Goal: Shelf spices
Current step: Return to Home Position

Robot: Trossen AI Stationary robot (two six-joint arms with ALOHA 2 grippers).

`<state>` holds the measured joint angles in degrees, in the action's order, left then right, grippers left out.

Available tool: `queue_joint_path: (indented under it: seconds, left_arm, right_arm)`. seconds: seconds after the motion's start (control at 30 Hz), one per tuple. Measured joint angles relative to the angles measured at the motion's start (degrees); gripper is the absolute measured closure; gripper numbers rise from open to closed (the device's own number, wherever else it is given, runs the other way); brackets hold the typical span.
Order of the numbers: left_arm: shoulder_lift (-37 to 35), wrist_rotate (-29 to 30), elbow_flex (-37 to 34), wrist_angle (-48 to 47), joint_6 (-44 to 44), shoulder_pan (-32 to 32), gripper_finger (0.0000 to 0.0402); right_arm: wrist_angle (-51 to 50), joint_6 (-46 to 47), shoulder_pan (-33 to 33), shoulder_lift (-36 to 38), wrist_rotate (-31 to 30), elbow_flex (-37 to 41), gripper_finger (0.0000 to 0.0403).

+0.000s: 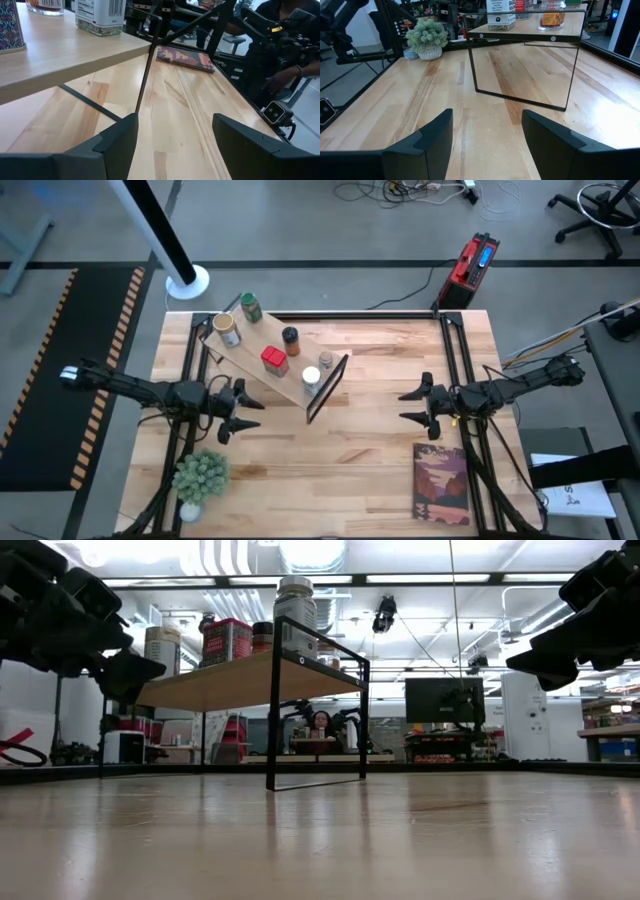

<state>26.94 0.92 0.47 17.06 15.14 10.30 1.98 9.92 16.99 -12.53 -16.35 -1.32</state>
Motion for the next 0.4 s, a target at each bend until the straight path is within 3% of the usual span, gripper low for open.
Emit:
queue_joint_path:
  seconds: [0.4]
  left_arm:
    - [1.3,0.0,0.0,0.0,0.0,0.0,0.0171]
  right_arm:
    - [0.0,0.0,0.0,0.0,0.0,0.0,0.0190]
